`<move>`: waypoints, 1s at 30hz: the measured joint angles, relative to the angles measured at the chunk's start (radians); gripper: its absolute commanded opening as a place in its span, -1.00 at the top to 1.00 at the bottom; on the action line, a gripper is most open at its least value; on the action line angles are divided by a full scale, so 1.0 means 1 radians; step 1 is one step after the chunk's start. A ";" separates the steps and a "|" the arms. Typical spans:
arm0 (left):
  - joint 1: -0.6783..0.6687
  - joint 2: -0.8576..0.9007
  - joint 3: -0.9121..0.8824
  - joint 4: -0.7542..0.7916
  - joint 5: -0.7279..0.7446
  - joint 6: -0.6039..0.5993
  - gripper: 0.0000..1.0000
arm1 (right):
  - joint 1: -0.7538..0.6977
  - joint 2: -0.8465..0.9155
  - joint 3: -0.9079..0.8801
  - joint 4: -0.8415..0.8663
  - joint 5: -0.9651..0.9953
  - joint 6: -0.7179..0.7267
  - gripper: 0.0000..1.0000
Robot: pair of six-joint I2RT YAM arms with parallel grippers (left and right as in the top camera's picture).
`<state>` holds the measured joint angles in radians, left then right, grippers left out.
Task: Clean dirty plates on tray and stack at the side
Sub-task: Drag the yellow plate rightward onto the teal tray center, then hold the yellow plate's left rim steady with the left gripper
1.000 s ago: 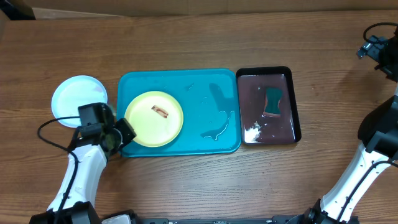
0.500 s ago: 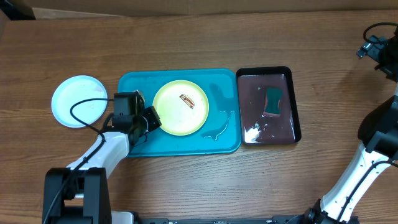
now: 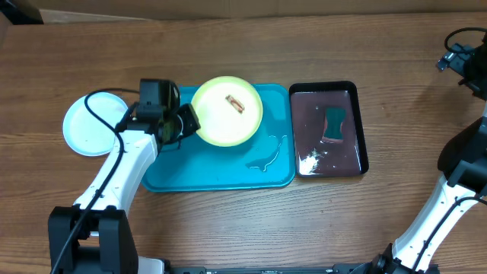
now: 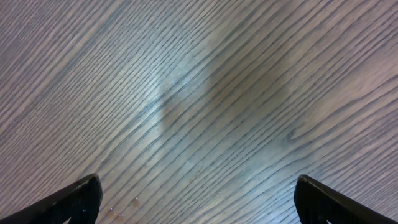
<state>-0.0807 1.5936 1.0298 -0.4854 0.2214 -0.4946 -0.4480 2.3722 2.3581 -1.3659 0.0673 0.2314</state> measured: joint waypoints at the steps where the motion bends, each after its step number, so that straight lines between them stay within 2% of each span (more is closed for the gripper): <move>1: -0.008 0.000 0.010 -0.003 -0.007 0.000 0.92 | 0.000 0.000 0.000 0.001 0.000 0.000 -1.00; 6: -0.051 0.012 0.014 -0.019 -0.047 0.000 0.92 | 0.000 0.000 0.000 0.001 0.000 0.000 -1.00; 13: -0.073 0.119 0.024 -0.029 -0.062 0.000 0.92 | 0.000 0.000 0.000 0.001 0.000 0.000 -1.00; 22: -0.073 0.200 0.171 -0.197 -0.080 0.053 0.91 | 0.000 0.000 0.000 0.001 0.000 0.000 -1.00; 30: -0.073 0.219 0.201 -0.198 -0.137 0.080 0.91 | 0.000 0.000 0.000 0.001 0.000 0.000 -1.00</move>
<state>-0.1539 1.8122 1.2312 -0.6834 0.0845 -0.4141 -0.4480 2.3722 2.3581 -1.3651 0.0673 0.2314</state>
